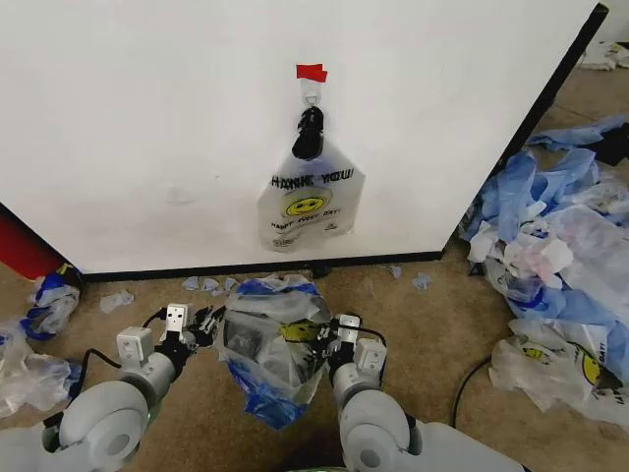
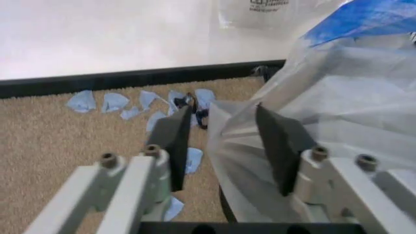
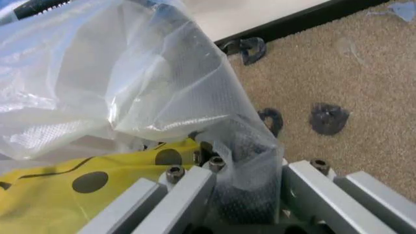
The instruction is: Pick up the garbage bag from the wall and place it over the trash bin.
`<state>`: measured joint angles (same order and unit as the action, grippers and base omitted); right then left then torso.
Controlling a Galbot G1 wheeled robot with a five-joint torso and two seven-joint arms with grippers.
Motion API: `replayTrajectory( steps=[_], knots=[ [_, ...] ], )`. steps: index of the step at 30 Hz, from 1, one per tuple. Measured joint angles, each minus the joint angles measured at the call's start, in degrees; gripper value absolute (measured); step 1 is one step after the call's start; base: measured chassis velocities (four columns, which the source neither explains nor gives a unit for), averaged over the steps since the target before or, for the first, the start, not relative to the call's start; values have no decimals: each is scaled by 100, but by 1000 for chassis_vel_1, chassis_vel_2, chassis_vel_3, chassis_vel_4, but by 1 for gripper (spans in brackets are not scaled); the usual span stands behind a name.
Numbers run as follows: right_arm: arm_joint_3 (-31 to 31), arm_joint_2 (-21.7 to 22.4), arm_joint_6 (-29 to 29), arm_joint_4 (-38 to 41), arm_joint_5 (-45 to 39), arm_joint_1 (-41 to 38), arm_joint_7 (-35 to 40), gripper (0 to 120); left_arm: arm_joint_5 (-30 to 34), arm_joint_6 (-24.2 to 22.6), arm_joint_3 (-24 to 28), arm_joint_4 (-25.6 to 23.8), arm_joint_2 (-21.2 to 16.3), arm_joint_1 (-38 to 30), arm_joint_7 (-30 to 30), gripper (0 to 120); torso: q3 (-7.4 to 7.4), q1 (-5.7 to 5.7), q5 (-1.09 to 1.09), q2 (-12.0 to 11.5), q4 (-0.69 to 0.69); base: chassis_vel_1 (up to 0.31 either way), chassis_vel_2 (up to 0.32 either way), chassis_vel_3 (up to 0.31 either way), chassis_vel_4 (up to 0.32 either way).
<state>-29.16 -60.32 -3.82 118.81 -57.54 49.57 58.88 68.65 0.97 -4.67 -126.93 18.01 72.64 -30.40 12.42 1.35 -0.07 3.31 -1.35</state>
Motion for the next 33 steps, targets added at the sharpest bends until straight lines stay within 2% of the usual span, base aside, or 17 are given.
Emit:
replayTrajectory(
  steps=[2,3,9,14,15,21,28,33],
  knots=[
    [-1,5,3,0,24,16,-2,0,-22,-2,-20,-40,-44,-7,-17,58,0,0,0,0,0,0,0,0,0],
    [-1,5,3,0,24,16,-2,0,-22,-2,-20,-40,-44,-7,-17,58,0,0,0,0,0,0,0,0,0],
    [40,40,16,6,102,113,-26,0,-34,-15,-46,-156,-189,-54,-82,85,0,0,0,0,0,0,0,0,0],
    [100,74,26,15,147,178,-51,0,-30,-16,-87,-282,-308,-77,-115,97,0,0,0,0,0,0,0,0,0],
    [121,79,37,-2,171,195,-88,0,-17,-25,-85,-433,-371,-146,-137,99,0,0,0,0,0,0,0,0,0],
    [80,68,93,-66,208,156,-178,0,52,-90,-14,-780,-473,-215,-29,99,0,0,1,0,0,0,0,0,0],
    [-34,83,136,-92,246,82,-260,0,-277,54,69,-569,-716,-230,671,97,0,0,0,0,0,0,0,0,0],
    [-141,68,190,-145,320,54,-339,0,-1281,320,49,-88,-996,-253,1457,97,0,0,0,0,0,0,0,0,0]
  ],
)
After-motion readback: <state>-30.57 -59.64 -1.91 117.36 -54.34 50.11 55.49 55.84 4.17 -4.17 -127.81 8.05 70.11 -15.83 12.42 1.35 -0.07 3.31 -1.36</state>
